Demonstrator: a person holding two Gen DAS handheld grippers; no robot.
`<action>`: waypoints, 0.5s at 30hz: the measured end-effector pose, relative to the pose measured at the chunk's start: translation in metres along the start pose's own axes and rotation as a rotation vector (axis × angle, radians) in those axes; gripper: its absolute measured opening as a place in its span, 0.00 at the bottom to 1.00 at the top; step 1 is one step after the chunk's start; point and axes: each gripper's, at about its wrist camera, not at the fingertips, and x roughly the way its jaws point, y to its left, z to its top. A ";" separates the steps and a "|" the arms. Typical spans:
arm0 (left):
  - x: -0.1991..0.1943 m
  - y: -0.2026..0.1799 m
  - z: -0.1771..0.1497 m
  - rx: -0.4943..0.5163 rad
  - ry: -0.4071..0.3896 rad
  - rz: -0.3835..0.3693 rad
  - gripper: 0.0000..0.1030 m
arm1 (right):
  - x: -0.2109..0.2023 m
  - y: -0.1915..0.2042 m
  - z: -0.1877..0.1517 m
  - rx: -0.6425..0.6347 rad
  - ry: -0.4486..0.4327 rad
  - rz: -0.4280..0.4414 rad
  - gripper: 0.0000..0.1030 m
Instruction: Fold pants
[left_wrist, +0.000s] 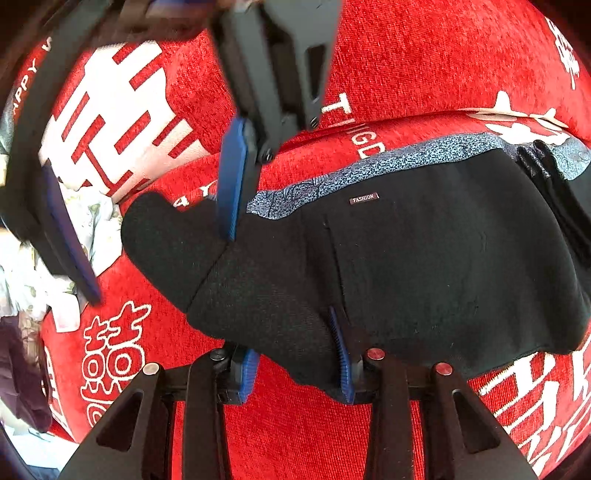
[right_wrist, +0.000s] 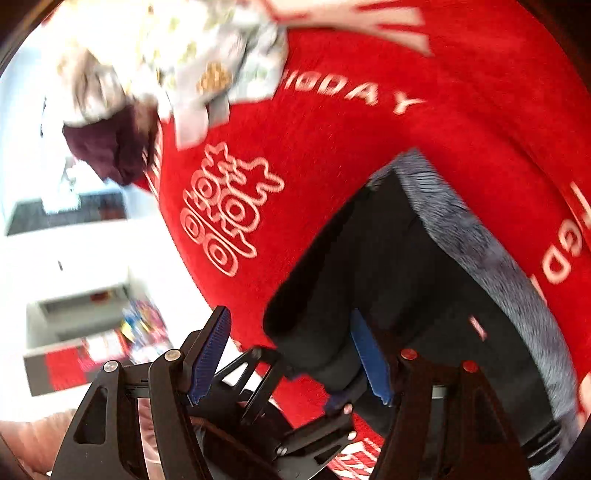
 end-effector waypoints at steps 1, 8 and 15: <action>0.000 0.001 0.000 -0.004 0.001 -0.001 0.36 | 0.003 0.001 0.002 -0.002 0.010 -0.013 0.69; -0.019 -0.009 0.011 0.028 -0.026 0.003 0.36 | -0.024 -0.021 -0.018 0.062 -0.099 -0.010 0.15; -0.078 -0.031 0.046 0.060 -0.136 -0.020 0.36 | -0.100 -0.053 -0.082 0.109 -0.327 0.197 0.15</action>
